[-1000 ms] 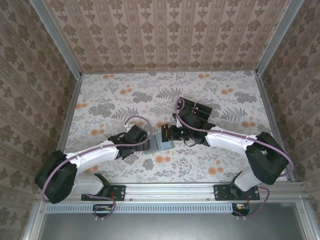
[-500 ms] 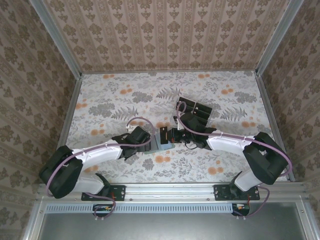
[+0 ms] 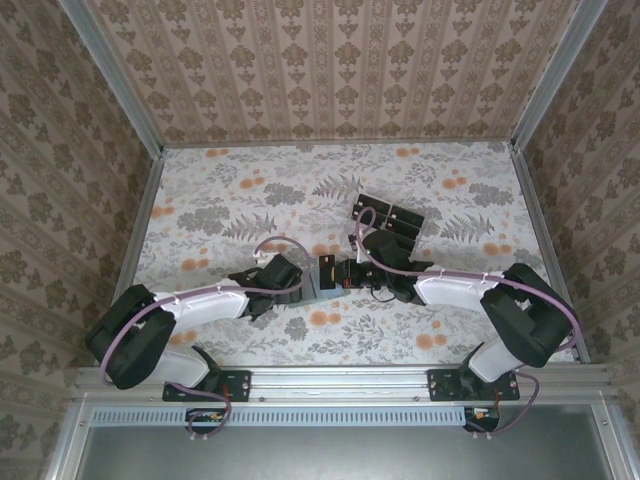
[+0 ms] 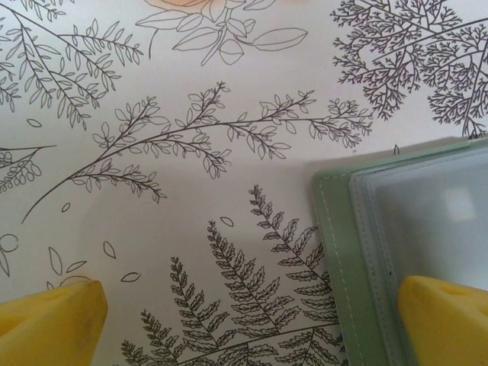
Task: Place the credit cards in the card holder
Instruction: Insert the credit card into the card slot.
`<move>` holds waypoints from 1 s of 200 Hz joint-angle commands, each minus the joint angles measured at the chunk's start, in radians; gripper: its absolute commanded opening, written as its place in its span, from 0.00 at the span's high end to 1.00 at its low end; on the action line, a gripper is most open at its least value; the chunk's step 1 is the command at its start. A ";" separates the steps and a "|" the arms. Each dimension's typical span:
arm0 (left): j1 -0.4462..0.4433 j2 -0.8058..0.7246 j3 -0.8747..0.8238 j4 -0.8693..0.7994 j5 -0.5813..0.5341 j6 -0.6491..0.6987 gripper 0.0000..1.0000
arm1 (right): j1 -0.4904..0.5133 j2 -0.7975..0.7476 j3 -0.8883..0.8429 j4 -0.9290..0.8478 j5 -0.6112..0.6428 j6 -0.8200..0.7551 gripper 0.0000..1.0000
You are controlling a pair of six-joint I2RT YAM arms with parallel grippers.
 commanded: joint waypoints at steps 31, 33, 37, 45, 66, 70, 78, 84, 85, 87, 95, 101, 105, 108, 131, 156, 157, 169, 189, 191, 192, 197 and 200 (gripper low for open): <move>0.000 0.011 -0.033 -0.033 -0.039 -0.018 0.00 | -0.004 0.045 -0.038 0.140 -0.026 0.042 1.00; 0.000 0.011 -0.032 -0.032 -0.039 -0.017 0.00 | -0.004 0.047 -0.039 0.145 -0.027 0.044 1.00; 0.000 0.011 -0.033 -0.032 -0.040 -0.019 0.00 | -0.004 0.050 -0.041 0.154 -0.028 0.047 1.00; 0.000 0.012 -0.033 -0.032 -0.040 -0.017 0.00 | -0.004 0.058 -0.045 0.167 -0.029 0.053 1.00; 0.000 0.010 -0.035 -0.033 -0.039 -0.019 0.00 | -0.004 0.075 -0.053 0.201 -0.031 0.066 1.00; 0.000 0.008 -0.036 -0.033 -0.040 -0.021 0.00 | -0.004 0.079 -0.054 0.207 -0.032 0.069 1.00; 0.000 0.007 -0.036 -0.033 -0.038 -0.022 0.00 | -0.005 0.085 -0.056 0.219 -0.033 0.075 1.00; 0.000 0.005 -0.036 -0.034 -0.037 -0.022 0.00 | -0.004 0.089 -0.057 0.227 -0.034 0.078 1.00; 0.000 0.005 -0.036 -0.034 -0.037 -0.022 0.00 | -0.004 0.090 -0.058 0.229 -0.035 0.078 1.00; 0.000 0.005 -0.036 -0.034 -0.037 -0.022 0.00 | -0.004 0.091 -0.058 0.233 -0.035 0.080 1.00; -0.001 0.004 -0.036 -0.034 -0.038 -0.022 0.00 | -0.004 0.095 -0.061 0.244 -0.035 0.086 1.00; -0.001 0.002 -0.036 -0.034 -0.037 -0.022 0.00 | -0.005 0.098 -0.062 0.250 -0.037 0.090 1.00; 0.000 0.001 -0.037 -0.034 -0.037 -0.022 0.00 | -0.004 0.100 -0.062 0.254 -0.037 0.091 1.00; -0.001 0.001 -0.038 -0.035 -0.038 -0.022 0.00 | -0.004 0.102 -0.062 0.257 -0.037 0.092 1.00; -0.001 0.000 -0.039 -0.034 -0.038 -0.025 0.00 | -0.004 0.115 -0.063 0.275 -0.042 0.103 1.00; -0.001 0.001 -0.041 -0.033 -0.036 -0.030 0.00 | -0.004 0.133 -0.064 0.295 -0.047 0.114 1.00; 0.000 0.001 -0.041 -0.033 -0.036 -0.030 0.00 | -0.004 0.133 -0.064 0.295 -0.047 0.115 1.00; -0.001 0.001 -0.042 -0.033 -0.036 -0.029 0.00 | -0.004 0.141 -0.064 0.302 -0.051 0.119 1.00; 0.000 0.001 -0.042 -0.033 -0.036 -0.032 0.00 | -0.005 0.152 -0.067 0.309 -0.054 0.124 1.00; 0.000 0.001 -0.042 -0.033 -0.036 -0.032 0.00 | -0.005 0.153 -0.067 0.310 -0.054 0.123 1.00; -0.001 0.001 -0.042 -0.033 -0.036 -0.032 0.00 | -0.004 0.154 -0.068 0.311 -0.056 0.124 1.00; -0.001 0.001 -0.043 -0.032 -0.036 -0.032 0.00 | -0.004 0.156 -0.068 0.314 -0.055 0.126 1.00; -0.001 0.001 -0.044 -0.033 -0.036 -0.032 0.00 | -0.004 0.158 -0.069 0.315 -0.056 0.127 1.00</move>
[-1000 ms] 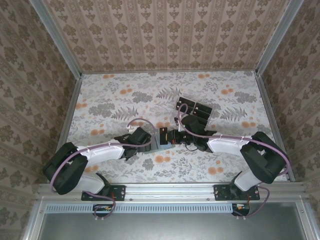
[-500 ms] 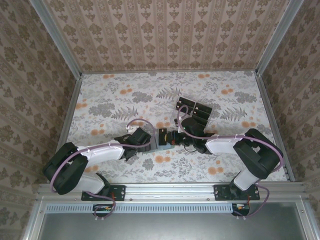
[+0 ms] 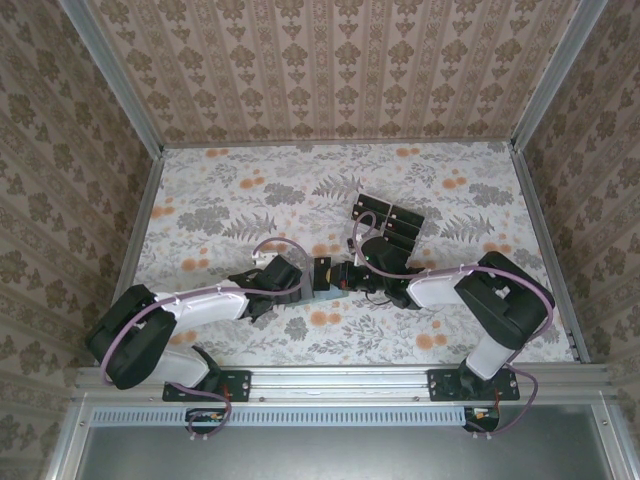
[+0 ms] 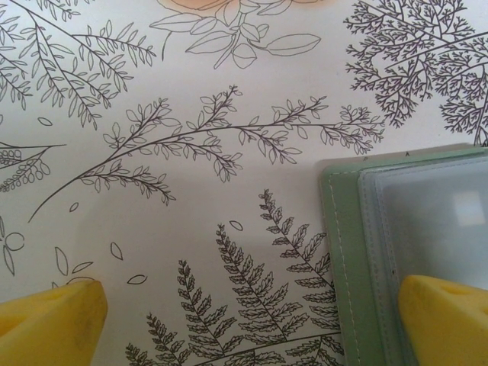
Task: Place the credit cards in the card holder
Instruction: Insert the credit card into the card slot.
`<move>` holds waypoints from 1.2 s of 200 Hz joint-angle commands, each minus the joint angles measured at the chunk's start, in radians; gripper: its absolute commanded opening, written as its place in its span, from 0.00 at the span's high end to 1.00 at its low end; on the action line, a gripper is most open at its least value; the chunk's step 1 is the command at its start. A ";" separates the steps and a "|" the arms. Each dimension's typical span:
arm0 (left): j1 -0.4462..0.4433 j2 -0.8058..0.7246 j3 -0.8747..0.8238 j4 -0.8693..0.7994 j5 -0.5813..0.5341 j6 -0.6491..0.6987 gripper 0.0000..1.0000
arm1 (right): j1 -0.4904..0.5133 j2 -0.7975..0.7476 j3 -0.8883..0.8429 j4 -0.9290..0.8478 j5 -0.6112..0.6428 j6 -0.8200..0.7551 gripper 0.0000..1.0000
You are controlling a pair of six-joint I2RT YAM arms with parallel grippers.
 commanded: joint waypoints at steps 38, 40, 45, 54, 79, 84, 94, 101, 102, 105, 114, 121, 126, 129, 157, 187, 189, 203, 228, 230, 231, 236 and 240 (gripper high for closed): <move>-0.002 0.001 -0.028 -0.054 -0.016 -0.014 0.00 | -0.004 0.038 -0.022 0.065 -0.035 0.030 1.00; -0.002 0.001 -0.028 -0.054 -0.016 -0.014 0.00 | -0.004 0.039 -0.022 0.064 -0.036 0.030 1.00; -0.001 0.000 -0.029 -0.054 -0.019 -0.013 0.00 | -0.004 0.041 -0.023 0.066 -0.037 0.032 1.00; -0.003 0.000 -0.030 -0.054 -0.018 -0.014 0.00 | -0.004 0.043 -0.026 0.072 -0.039 0.034 1.00; -0.002 0.000 -0.031 -0.052 -0.018 -0.015 0.00 | -0.004 0.054 -0.035 0.092 -0.048 0.045 1.00; -0.002 0.000 -0.032 -0.053 -0.018 -0.015 0.00 | -0.004 0.057 -0.037 0.097 -0.052 0.048 1.00; -0.002 -0.001 -0.031 -0.053 -0.018 -0.016 0.00 | -0.004 0.063 -0.039 0.107 -0.056 0.054 1.00; -0.003 -0.001 -0.031 -0.053 -0.020 -0.016 0.00 | -0.004 0.066 -0.040 0.114 -0.061 0.058 1.00; -0.003 -0.001 -0.031 -0.053 -0.020 -0.016 0.00 | -0.004 0.066 -0.041 0.115 -0.062 0.058 1.00; -0.003 -0.002 -0.031 -0.052 -0.020 -0.016 0.00 | -0.004 0.068 -0.042 0.118 -0.063 0.060 1.00; -0.002 -0.002 -0.031 -0.053 -0.020 -0.016 0.00 | -0.003 0.073 -0.043 0.125 -0.067 0.063 1.00; -0.003 -0.002 -0.031 -0.053 -0.020 -0.017 0.00 | -0.004 0.077 -0.046 0.133 -0.069 0.068 1.00; -0.002 0.000 -0.031 -0.053 -0.020 -0.018 0.00 | -0.003 0.079 -0.048 0.137 -0.070 0.071 1.00; -0.002 0.000 -0.031 -0.053 -0.020 -0.018 0.00 | -0.003 0.080 -0.049 0.140 -0.072 0.072 1.00; -0.004 -0.001 -0.033 -0.053 -0.019 -0.019 0.00 | -0.004 0.089 -0.063 0.163 -0.075 0.086 1.00; -0.003 -0.002 -0.034 -0.054 -0.020 -0.021 0.00 | -0.005 0.088 -0.074 0.173 -0.074 0.092 1.00; -0.004 -0.002 -0.035 -0.054 -0.020 -0.021 0.00 | -0.004 0.088 -0.074 0.174 -0.074 0.093 1.00; -0.004 -0.002 -0.036 -0.055 -0.020 -0.022 0.00 | -0.004 0.088 -0.078 0.175 -0.078 0.095 1.00; -0.006 -0.004 -0.034 -0.055 -0.020 -0.023 0.00 | -0.004 0.094 -0.085 0.175 -0.088 0.098 1.00; -0.005 -0.004 -0.035 -0.056 -0.020 -0.022 0.00 | -0.004 0.094 -0.085 0.175 -0.088 0.099 1.00; -0.005 -0.004 -0.035 -0.055 -0.021 -0.022 0.00 | -0.004 0.096 -0.085 0.175 -0.089 0.099 1.00; -0.006 -0.005 -0.036 -0.056 -0.021 -0.022 0.00 | -0.003 0.097 -0.085 0.175 -0.092 0.099 1.00; -0.006 -0.004 -0.036 -0.056 -0.021 -0.023 0.00 | -0.004 0.098 -0.084 0.176 -0.097 0.099 1.00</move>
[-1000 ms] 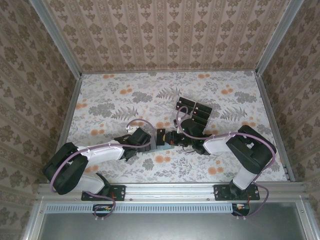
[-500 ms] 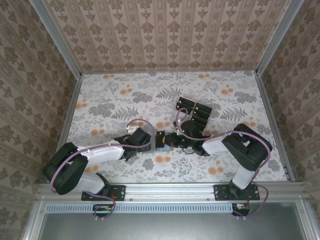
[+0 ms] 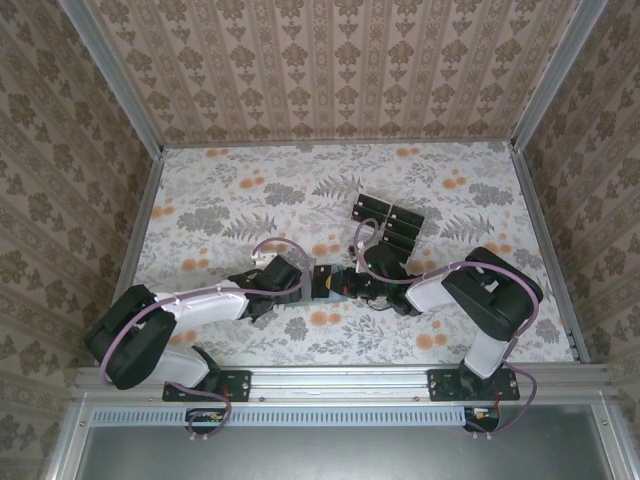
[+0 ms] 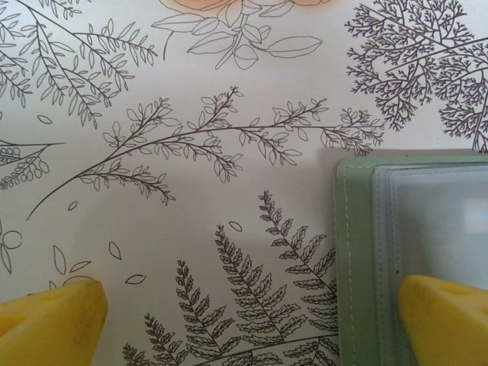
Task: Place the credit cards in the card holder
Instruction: Insert the credit card into the card slot.
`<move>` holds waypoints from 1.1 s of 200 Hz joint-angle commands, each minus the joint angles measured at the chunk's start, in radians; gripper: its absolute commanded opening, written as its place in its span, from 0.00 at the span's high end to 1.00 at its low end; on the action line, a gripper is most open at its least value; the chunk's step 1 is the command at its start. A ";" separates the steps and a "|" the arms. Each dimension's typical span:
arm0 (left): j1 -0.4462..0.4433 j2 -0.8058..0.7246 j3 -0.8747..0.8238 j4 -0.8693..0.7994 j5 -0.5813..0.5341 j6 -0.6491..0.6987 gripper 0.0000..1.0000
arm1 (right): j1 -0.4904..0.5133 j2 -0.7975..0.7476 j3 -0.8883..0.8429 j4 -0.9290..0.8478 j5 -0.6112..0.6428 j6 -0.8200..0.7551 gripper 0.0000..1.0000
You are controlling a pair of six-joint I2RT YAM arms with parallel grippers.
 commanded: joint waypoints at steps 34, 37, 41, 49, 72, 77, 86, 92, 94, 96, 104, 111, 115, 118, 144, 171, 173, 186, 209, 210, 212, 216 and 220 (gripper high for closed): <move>-0.006 -0.003 -0.036 -0.060 -0.021 -0.008 0.00 | -0.004 0.046 -0.012 0.016 -0.055 0.011 1.00; -0.006 -0.004 -0.035 -0.060 -0.021 -0.008 0.00 | -0.003 0.047 -0.013 0.015 -0.056 0.011 1.00; -0.007 -0.004 -0.036 -0.059 -0.021 -0.009 0.00 | -0.003 0.050 -0.012 0.015 -0.058 0.010 1.00; -0.006 -0.005 -0.037 -0.059 -0.021 -0.010 0.00 | -0.003 0.054 -0.011 0.013 -0.064 0.010 1.00; -0.007 -0.005 -0.035 -0.058 -0.022 -0.010 0.00 | -0.004 0.065 -0.011 0.013 -0.071 0.012 1.00; -0.006 -0.004 -0.035 -0.058 -0.022 -0.008 0.00 | -0.003 0.067 -0.011 0.013 -0.073 0.012 1.00; -0.006 -0.004 -0.035 -0.058 -0.022 -0.009 0.00 | -0.003 0.070 -0.010 0.013 -0.076 0.012 1.00; -0.007 -0.005 -0.035 -0.058 -0.022 -0.009 0.00 | -0.004 0.072 -0.010 0.012 -0.078 0.012 1.00; -0.006 -0.005 -0.034 -0.058 -0.023 -0.010 0.00 | -0.003 0.073 -0.008 0.013 -0.079 0.012 1.00; -0.006 -0.005 -0.035 -0.057 -0.024 -0.008 0.00 | -0.004 0.074 -0.008 0.013 -0.080 0.012 1.00; -0.006 -0.005 -0.035 -0.057 -0.024 -0.010 0.00 | -0.004 0.077 -0.005 0.011 -0.084 0.011 1.00; -0.006 -0.003 -0.035 -0.057 -0.024 -0.010 0.00 | -0.004 0.081 -0.002 0.008 -0.088 0.011 1.00; -0.007 -0.003 -0.035 -0.057 -0.024 -0.009 0.00 | -0.003 0.083 0.000 0.008 -0.090 0.010 1.00; -0.007 -0.003 -0.035 -0.057 -0.024 -0.009 0.00 | -0.004 0.084 0.001 0.007 -0.092 0.011 1.00; -0.008 -0.003 -0.035 -0.057 -0.022 -0.011 0.00 | -0.004 0.099 0.019 -0.009 -0.104 0.006 1.00; -0.008 -0.005 -0.035 -0.058 -0.022 -0.011 0.00 | -0.004 0.113 0.033 -0.020 -0.114 0.006 1.00; -0.008 -0.005 -0.035 -0.057 -0.023 -0.011 0.00 | -0.005 0.114 0.033 -0.021 -0.116 0.006 1.00; -0.010 -0.004 -0.036 -0.057 -0.022 -0.011 0.00 | -0.004 0.117 0.038 -0.022 -0.120 0.006 1.00; -0.011 -0.004 -0.036 -0.055 -0.022 -0.011 0.00 | -0.004 0.124 0.048 -0.031 -0.125 0.009 1.00; -0.010 -0.003 -0.035 -0.055 -0.023 -0.011 0.00 | -0.004 0.124 0.048 -0.032 -0.125 0.009 1.00; -0.009 -0.003 -0.035 -0.055 -0.022 -0.011 0.00 | -0.004 0.124 0.048 -0.034 -0.125 0.009 1.00; -0.009 -0.003 -0.035 -0.056 -0.022 -0.011 0.00 | -0.004 0.125 0.050 -0.035 -0.124 0.010 1.00; -0.010 -0.003 -0.035 -0.055 -0.023 -0.011 0.00 | -0.005 0.125 0.049 -0.035 -0.124 0.012 1.00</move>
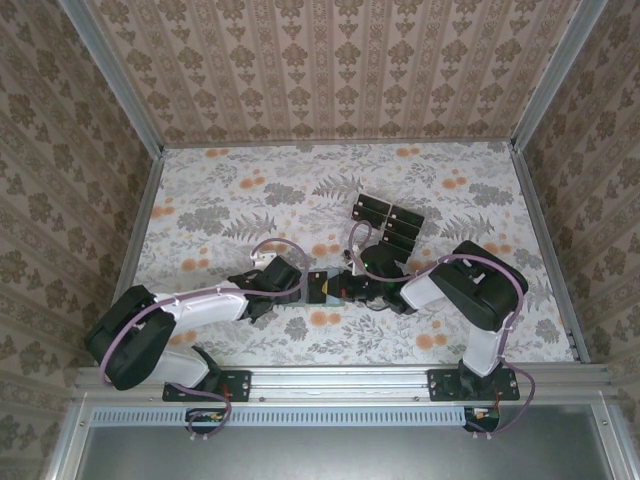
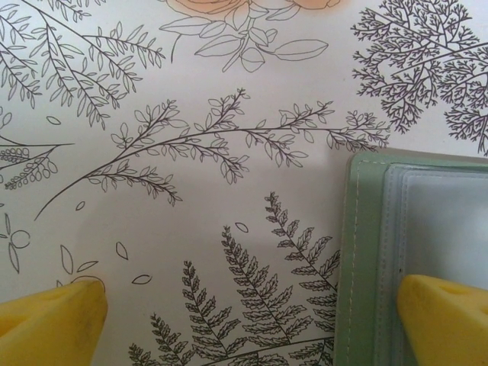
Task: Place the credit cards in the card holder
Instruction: Insert the credit card into the card slot.
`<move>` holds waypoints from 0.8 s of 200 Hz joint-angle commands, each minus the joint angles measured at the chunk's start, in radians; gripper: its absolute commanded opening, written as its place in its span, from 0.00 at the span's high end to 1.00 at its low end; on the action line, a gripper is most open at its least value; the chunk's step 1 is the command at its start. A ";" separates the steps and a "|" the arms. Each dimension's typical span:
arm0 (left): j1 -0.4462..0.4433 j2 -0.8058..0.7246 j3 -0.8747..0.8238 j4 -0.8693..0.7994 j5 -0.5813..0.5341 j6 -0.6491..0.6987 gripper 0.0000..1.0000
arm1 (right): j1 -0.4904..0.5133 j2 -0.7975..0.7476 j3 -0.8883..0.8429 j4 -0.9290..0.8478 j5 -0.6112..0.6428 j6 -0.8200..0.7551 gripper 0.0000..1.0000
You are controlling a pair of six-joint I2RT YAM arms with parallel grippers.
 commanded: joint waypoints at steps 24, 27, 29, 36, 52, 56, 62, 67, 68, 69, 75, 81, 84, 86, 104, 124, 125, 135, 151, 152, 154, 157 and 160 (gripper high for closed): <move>-0.006 0.001 -0.028 -0.059 -0.006 -0.008 0.00 | -0.003 0.024 0.004 -0.057 -0.016 0.031 1.00; -0.006 0.001 -0.028 -0.059 -0.006 -0.007 0.00 | -0.002 0.022 0.002 -0.055 -0.014 0.035 1.00; -0.007 0.001 -0.029 -0.059 -0.006 -0.008 0.00 | -0.002 0.020 0.000 -0.054 -0.014 0.039 1.00; -0.006 0.002 -0.030 -0.059 -0.006 -0.008 0.00 | -0.002 0.016 -0.005 -0.051 -0.009 0.048 1.00; -0.007 0.002 -0.028 -0.059 -0.006 -0.007 0.00 | -0.003 0.000 -0.018 -0.050 0.002 0.061 1.00; -0.005 0.002 -0.028 -0.059 -0.006 -0.007 0.00 | -0.002 -0.004 -0.023 -0.050 0.005 0.064 1.00; -0.006 0.002 -0.030 -0.059 -0.008 -0.006 0.00 | -0.002 -0.011 -0.028 -0.050 0.010 0.067 1.00; -0.006 0.002 -0.029 -0.059 -0.008 -0.006 0.00 | -0.003 -0.017 -0.032 -0.051 0.014 0.070 1.00; -0.006 0.002 -0.030 -0.059 -0.008 -0.006 0.00 | -0.002 -0.018 -0.033 -0.051 0.015 0.071 1.00; -0.007 0.002 -0.029 -0.059 -0.008 -0.006 0.00 | -0.002 -0.018 -0.034 -0.051 0.016 0.071 1.00; -0.007 0.001 -0.030 -0.059 -0.008 -0.006 0.00 | -0.002 -0.024 -0.037 -0.055 0.019 0.072 1.00; -0.007 0.002 -0.030 -0.059 -0.008 -0.006 0.00 | -0.002 -0.030 -0.040 -0.060 0.024 0.072 1.00; -0.006 0.001 -0.030 -0.059 -0.008 -0.006 0.00 | -0.002 -0.033 -0.042 -0.062 0.026 0.072 1.00; -0.007 0.002 -0.030 -0.059 -0.008 -0.005 0.00 | -0.002 -0.035 -0.043 -0.064 0.027 0.072 1.00; -0.007 0.001 -0.031 -0.059 -0.009 -0.004 0.00 | -0.002 -0.048 -0.050 -0.077 0.037 0.072 1.00; -0.007 0.001 -0.033 -0.055 -0.009 -0.006 0.00 | -0.002 -0.047 -0.048 -0.086 0.037 0.072 1.00; -0.008 0.001 -0.033 -0.056 -0.008 -0.006 0.00 | -0.002 -0.046 -0.047 -0.086 0.036 0.071 1.00; -0.007 0.001 -0.033 -0.056 -0.008 -0.006 0.00 | -0.002 -0.038 -0.043 -0.089 0.031 0.072 1.00; -0.008 0.001 -0.035 -0.056 -0.008 -0.006 0.00 | -0.002 -0.022 -0.032 -0.092 0.021 0.072 1.00; -0.007 0.002 -0.035 -0.056 -0.008 -0.006 0.00 | -0.002 -0.021 -0.031 -0.093 0.019 0.072 1.00; -0.008 0.001 -0.035 -0.056 -0.008 -0.006 0.00 | -0.003 -0.019 -0.029 -0.093 0.018 0.072 1.00; -0.008 0.001 -0.035 -0.056 -0.008 -0.006 0.00 | -0.002 -0.016 -0.028 -0.092 0.016 0.072 1.00; -0.007 0.002 -0.035 -0.056 -0.008 -0.007 0.00 | -0.002 -0.014 -0.026 -0.092 0.013 0.073 1.00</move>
